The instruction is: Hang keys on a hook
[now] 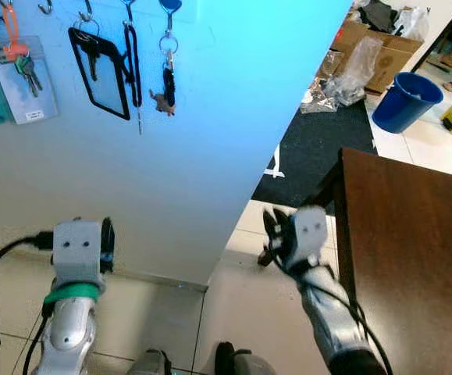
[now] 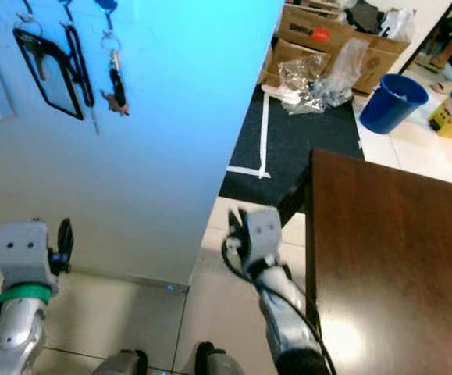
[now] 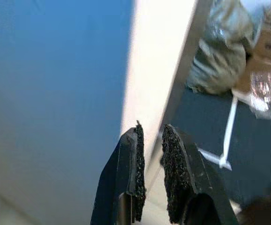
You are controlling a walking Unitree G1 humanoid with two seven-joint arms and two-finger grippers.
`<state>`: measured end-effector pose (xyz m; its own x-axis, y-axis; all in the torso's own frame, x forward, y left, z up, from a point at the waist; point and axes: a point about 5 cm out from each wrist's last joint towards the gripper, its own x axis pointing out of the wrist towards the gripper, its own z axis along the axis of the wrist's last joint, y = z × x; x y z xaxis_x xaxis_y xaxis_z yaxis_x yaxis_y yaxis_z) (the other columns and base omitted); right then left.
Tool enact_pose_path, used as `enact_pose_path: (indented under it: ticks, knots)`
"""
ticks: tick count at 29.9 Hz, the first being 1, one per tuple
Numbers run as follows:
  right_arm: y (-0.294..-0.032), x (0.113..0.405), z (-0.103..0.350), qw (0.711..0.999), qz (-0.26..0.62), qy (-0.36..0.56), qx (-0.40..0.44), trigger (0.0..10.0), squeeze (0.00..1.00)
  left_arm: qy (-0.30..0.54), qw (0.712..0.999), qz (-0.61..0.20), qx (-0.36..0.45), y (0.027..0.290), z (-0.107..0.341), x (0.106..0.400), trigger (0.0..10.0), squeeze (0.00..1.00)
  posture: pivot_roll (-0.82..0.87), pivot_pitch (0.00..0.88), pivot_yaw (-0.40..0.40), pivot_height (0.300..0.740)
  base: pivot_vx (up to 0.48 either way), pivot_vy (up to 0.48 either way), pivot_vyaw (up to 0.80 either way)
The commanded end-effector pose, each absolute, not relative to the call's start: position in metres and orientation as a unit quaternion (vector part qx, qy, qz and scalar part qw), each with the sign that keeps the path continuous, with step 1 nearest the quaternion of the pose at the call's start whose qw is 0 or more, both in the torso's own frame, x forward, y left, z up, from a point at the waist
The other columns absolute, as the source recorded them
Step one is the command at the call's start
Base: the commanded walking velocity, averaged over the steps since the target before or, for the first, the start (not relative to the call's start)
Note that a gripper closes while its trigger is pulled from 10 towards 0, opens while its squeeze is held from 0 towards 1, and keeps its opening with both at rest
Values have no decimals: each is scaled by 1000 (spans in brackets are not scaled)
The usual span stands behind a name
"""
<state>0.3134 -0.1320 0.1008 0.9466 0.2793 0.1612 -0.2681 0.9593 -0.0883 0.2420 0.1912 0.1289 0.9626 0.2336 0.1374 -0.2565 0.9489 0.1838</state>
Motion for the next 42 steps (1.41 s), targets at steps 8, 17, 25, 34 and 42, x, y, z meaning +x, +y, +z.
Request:
enact_pose_path:
  ticks: [8,17,25,34,42]
  knots:
    - [-141,309,92,992,113,-59,-24,10000,0,-31,993,66,96,171,131,248,10000,0,204,111,-38,740,0,0,0]
    - [-127,308,93,992,115,-59,1,10000,0,-31,994,47,94,163,143,254,10000,0,204,103,-12,740,0,0,0]
    - [-127,310,93,991,119,-56,-3,10000,0,-25,994,45,92,162,142,255,10000,0,208,94,-10,740,0,255,0]
    - [-121,314,94,990,128,-55,-3,10000,0,-29,993,48,100,162,145,256,10000,0,223,87,-17,740,0,480,0]
    - [-120,313,91,990,132,-48,-5,10000,0,-26,993,51,100,162,145,254,10000,0,239,93,-18,740,0,480,0]
